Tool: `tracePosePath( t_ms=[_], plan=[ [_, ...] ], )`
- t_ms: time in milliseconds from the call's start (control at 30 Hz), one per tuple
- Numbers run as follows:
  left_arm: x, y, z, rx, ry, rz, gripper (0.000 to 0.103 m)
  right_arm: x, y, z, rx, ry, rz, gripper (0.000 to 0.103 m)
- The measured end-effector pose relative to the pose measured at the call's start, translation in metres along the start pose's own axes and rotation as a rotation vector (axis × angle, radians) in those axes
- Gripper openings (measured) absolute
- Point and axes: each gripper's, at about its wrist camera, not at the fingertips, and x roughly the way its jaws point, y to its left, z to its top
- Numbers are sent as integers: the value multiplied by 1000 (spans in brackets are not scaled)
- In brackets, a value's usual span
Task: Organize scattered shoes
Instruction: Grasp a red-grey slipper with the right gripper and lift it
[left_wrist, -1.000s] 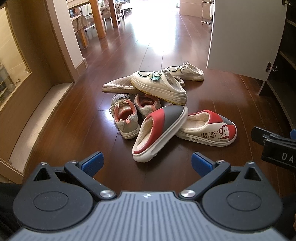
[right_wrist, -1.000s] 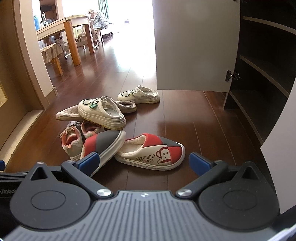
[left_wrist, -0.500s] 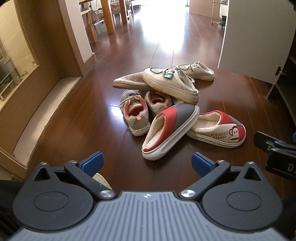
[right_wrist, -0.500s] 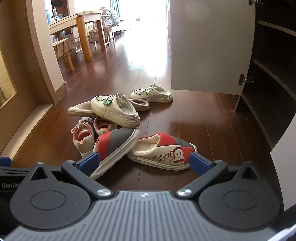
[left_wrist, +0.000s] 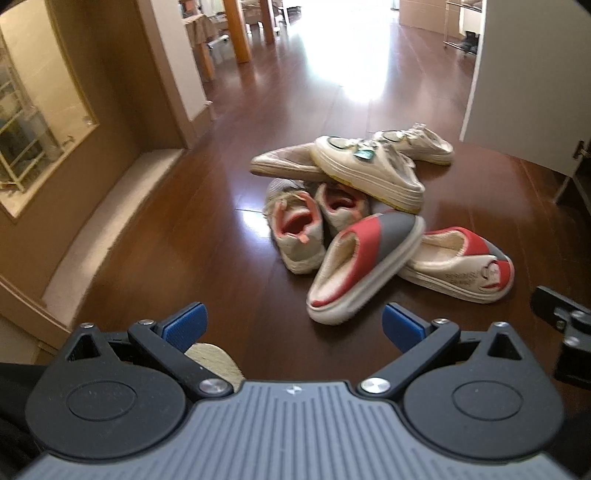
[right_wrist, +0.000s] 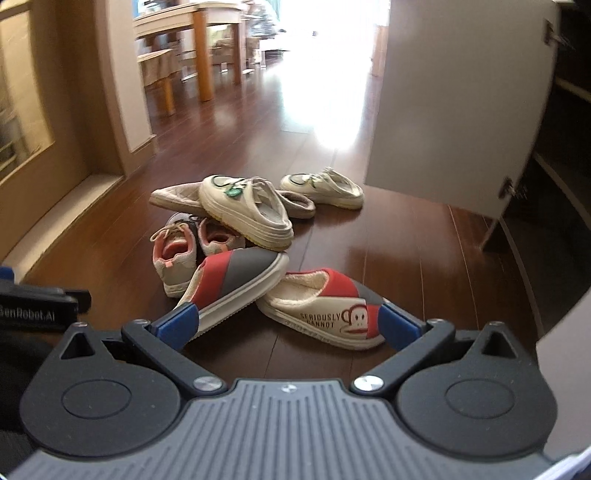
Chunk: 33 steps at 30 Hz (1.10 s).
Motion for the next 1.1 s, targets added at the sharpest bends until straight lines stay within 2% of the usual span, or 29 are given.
tracePosePath(
  t_ms=[167,333,433,567,633,733,800,900,1100],
  plan=[
    [8,16,5,-39,12,35,102,20,1,18,-156,2,62,102],
    [19,31,8,-82,54,43,102,55,7,33,-367,-24,169,102],
    [27,37,8,-92,85,44,102,87,16,33,-558,-12,223,102],
    [39,39,7,-89,135,39,102,132,41,17,-888,33,325,101],
    [44,38,6,-80,154,39,102,152,55,9,-1046,53,359,98],
    [54,39,4,-64,185,42,102,173,76,18,-1192,61,398,91],
    [63,42,2,-67,210,48,102,187,89,23,-1290,67,423,78],
    [73,49,1,-94,245,56,102,208,110,31,-1436,75,461,67],
    [83,59,-2,-109,271,50,102,250,151,48,-1729,92,537,53]
  ],
)
